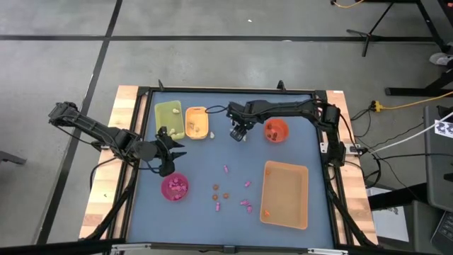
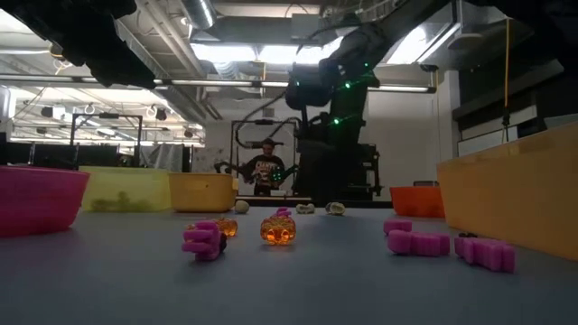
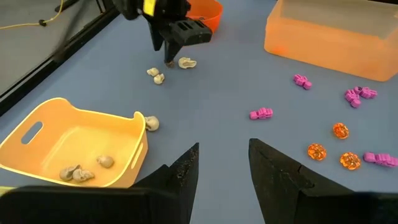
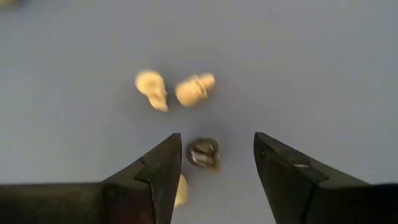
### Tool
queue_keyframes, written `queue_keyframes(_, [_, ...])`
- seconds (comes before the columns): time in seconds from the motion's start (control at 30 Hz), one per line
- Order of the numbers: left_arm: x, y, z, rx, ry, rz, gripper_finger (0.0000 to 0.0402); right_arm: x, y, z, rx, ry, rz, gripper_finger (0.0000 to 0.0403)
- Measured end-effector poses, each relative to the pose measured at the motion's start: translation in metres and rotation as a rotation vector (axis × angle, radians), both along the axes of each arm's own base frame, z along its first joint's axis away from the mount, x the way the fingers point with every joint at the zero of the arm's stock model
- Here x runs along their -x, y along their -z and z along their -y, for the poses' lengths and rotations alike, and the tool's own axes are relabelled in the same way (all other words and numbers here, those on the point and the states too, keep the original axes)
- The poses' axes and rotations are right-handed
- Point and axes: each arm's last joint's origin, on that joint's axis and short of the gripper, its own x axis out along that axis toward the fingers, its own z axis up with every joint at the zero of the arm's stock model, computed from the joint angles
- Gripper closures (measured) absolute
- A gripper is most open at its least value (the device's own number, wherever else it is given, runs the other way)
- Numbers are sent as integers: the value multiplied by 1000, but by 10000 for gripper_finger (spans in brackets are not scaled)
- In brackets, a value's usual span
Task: Sort Halloween decoration
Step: Put the black skull toy into the orange bowl
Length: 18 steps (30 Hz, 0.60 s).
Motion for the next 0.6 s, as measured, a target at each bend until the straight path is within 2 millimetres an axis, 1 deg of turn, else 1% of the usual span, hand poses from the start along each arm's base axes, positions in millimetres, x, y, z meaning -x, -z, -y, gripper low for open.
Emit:
queue_keyframes(0.1, [0,0,0,0,0,0,276,5,8,-2,-13,25,-22,205])
queue_keyframes(0.33, [0,0,0,0,0,0,276,8,21,-3,-6,30,10,205])
queue_keyframes(0.6, [0,0,0,0,0,0,276,8,22,-2,-3,32,18,205])
